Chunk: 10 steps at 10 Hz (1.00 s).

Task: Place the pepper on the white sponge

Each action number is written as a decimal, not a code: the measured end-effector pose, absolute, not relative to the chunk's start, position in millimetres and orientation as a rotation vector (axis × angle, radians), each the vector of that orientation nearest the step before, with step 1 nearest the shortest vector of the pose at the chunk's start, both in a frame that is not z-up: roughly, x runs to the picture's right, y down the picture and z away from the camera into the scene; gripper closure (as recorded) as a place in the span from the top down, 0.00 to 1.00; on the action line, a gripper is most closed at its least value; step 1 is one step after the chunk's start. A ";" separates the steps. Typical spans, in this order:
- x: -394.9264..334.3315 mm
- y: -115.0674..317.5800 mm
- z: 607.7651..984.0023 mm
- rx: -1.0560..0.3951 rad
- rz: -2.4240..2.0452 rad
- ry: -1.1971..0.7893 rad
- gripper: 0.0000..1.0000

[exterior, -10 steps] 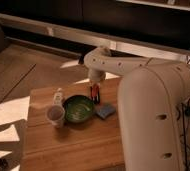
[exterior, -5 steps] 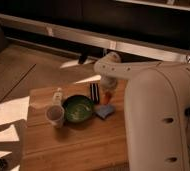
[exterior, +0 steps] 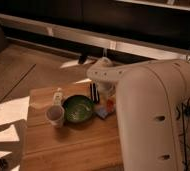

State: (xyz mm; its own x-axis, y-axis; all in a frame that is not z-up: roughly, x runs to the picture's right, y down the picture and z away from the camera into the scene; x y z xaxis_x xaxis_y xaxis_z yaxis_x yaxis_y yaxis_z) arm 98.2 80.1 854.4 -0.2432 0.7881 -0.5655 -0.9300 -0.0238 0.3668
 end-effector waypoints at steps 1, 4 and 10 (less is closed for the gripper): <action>95.2 83.6 855.6 -0.242 1.622 0.811 0.00; 83.9 88.4 866.2 -0.260 1.608 0.830 0.21; 59.1 89.6 886.8 -0.319 1.605 0.813 0.73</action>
